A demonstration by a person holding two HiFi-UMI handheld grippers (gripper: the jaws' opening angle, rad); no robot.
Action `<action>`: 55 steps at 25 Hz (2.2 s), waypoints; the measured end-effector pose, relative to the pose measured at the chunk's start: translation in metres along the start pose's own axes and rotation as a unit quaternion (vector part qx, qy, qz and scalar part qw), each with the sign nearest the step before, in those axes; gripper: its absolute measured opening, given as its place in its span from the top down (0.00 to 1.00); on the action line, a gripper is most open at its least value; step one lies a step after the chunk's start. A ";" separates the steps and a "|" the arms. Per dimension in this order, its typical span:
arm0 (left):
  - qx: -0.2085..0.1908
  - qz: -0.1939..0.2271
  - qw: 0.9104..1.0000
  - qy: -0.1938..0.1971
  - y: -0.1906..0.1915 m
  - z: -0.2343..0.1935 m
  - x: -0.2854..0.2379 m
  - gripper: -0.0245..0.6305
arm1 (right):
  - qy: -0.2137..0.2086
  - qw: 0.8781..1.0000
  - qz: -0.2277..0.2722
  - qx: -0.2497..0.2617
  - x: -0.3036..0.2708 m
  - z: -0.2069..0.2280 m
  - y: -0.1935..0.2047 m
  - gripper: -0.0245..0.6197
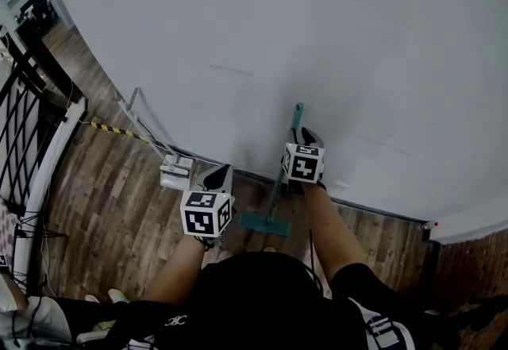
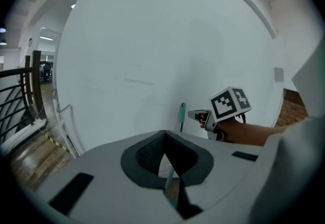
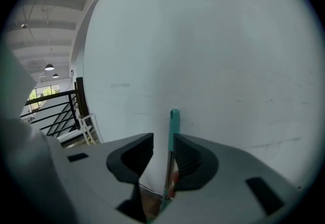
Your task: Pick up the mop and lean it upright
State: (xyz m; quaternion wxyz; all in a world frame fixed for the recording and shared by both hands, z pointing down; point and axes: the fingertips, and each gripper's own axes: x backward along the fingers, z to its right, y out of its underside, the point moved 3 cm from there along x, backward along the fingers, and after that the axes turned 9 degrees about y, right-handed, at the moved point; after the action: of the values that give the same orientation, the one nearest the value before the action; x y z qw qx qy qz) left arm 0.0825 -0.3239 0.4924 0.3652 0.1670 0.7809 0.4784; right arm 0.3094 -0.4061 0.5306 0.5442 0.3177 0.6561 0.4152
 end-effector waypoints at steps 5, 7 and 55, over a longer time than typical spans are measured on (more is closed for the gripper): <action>0.011 -0.002 0.999 -0.031 0.008 -0.008 0.010 0.96 | 0.027 0.999 -0.030 -0.023 -0.041 0.011 0.008 0.75; 0.012 -0.005 0.999 -0.042 0.010 -0.012 0.014 0.96 | 0.029 0.998 -0.037 -0.030 -0.054 0.012 0.008 0.75; 0.002 -0.009 1.000 -0.013 0.035 -0.024 0.032 0.97 | -0.012 0.997 0.039 0.059 0.105 -0.071 0.070 0.79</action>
State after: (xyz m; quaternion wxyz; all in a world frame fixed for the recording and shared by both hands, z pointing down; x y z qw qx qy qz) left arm 0.0405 -0.3026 0.5164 0.3794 0.1671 0.7787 0.4710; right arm 0.2162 -0.2970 0.5495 0.5156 0.3798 0.6602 0.3926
